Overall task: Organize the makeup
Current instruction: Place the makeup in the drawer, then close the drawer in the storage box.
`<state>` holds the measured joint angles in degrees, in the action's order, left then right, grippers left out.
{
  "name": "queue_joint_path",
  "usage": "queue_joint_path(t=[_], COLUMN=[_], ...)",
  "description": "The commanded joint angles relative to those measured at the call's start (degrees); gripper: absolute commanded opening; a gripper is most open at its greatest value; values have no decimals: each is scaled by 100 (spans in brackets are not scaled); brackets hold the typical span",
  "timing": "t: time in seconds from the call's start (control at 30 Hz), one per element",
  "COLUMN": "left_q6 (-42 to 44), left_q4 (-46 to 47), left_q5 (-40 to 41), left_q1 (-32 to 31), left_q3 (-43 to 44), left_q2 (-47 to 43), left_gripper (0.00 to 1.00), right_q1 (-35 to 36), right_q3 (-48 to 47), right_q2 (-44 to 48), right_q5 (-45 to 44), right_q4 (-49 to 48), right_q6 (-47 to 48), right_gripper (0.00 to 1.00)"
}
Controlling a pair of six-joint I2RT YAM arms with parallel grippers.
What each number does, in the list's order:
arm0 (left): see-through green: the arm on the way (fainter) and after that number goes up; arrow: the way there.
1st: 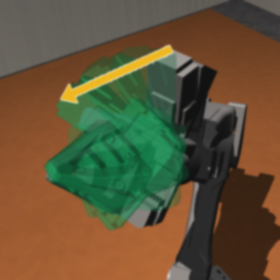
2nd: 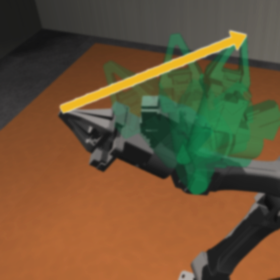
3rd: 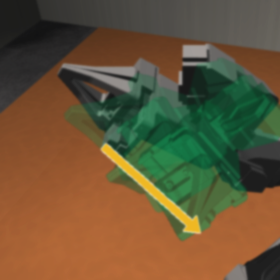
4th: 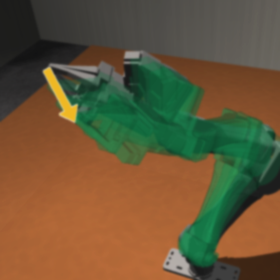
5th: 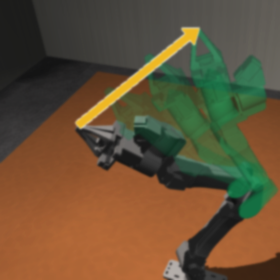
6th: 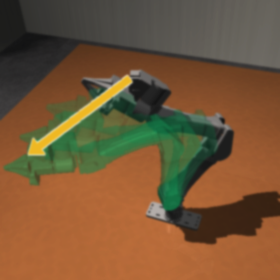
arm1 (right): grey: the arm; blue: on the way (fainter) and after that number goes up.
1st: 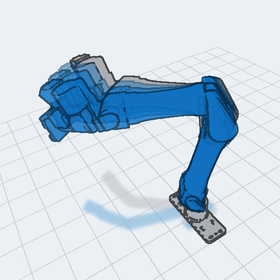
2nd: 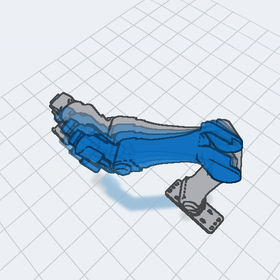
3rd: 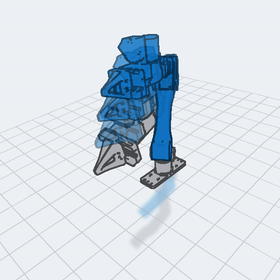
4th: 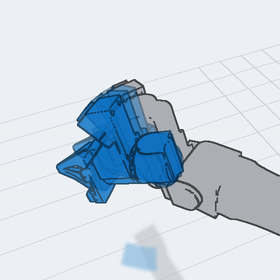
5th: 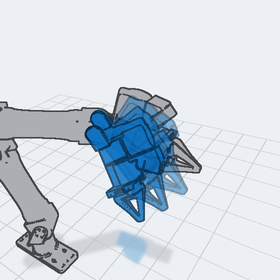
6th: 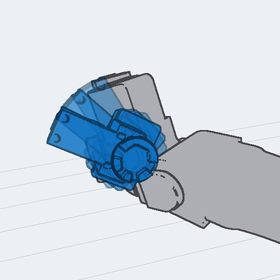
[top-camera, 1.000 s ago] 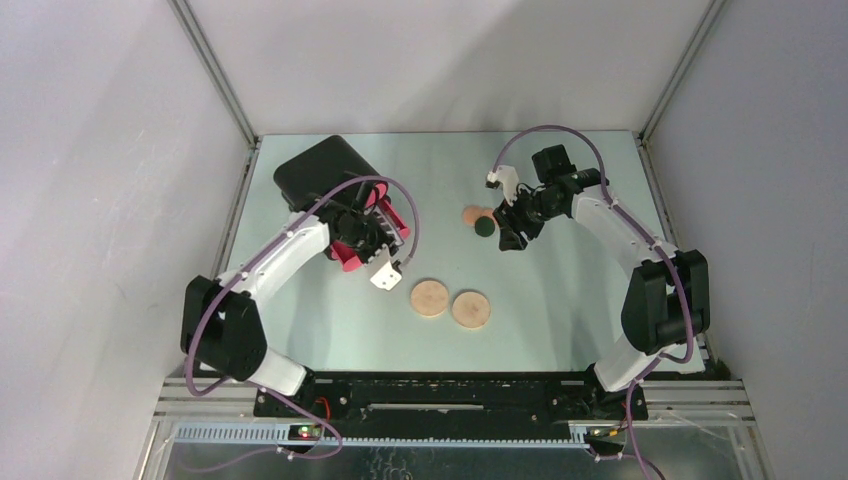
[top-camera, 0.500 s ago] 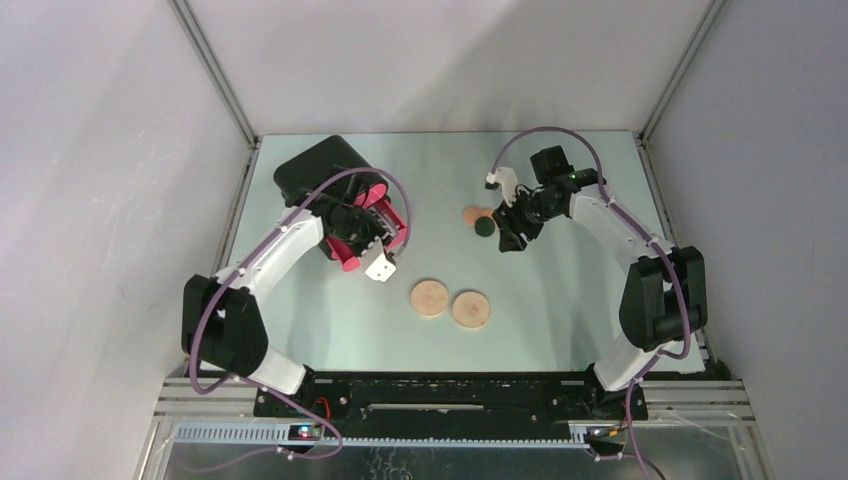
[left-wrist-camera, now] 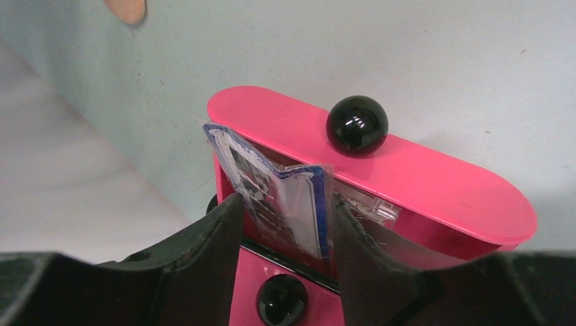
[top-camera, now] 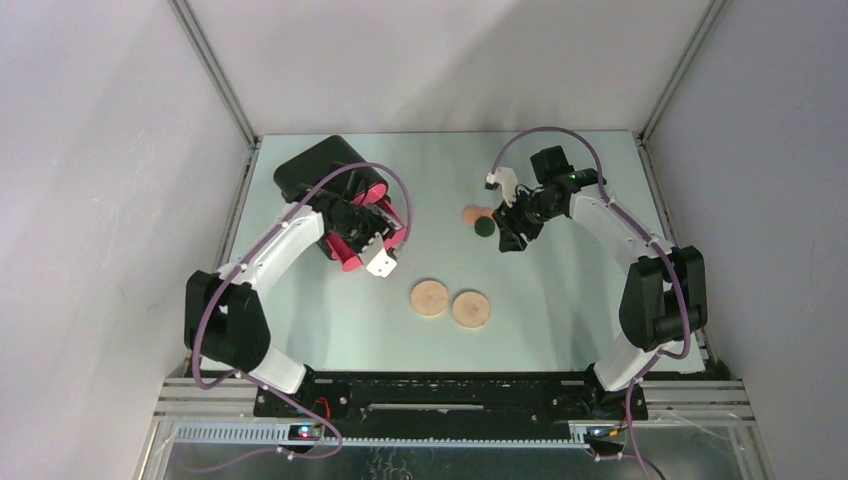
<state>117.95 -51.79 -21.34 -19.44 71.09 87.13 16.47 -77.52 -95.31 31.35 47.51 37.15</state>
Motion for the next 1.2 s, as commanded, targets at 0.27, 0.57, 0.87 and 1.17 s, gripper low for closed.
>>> queue_joint_path(t=[0.27,0.57,0.87,1.17], left_q6=[-1333,-3157,-3402,-3334], left_q4=[-118,1155,1280,1259], left_q5=[-1754,-1892,-1634,-1063], left_q1=[38,3,-24,-51], left_q3=[599,478,430,468], left_q2=[-354,-40,258,468], left_gripper=[69,75,77,76], right_q1=[-25,-26,-21,-19], right_q3=[6,2,0,5], right_q2=[-5,-13,-41,-58], right_q5=[32,43,17,9], right_q4=[37,50,57,63], right_q6=[100,100,108,117], right_gripper=[64,64,63,63])
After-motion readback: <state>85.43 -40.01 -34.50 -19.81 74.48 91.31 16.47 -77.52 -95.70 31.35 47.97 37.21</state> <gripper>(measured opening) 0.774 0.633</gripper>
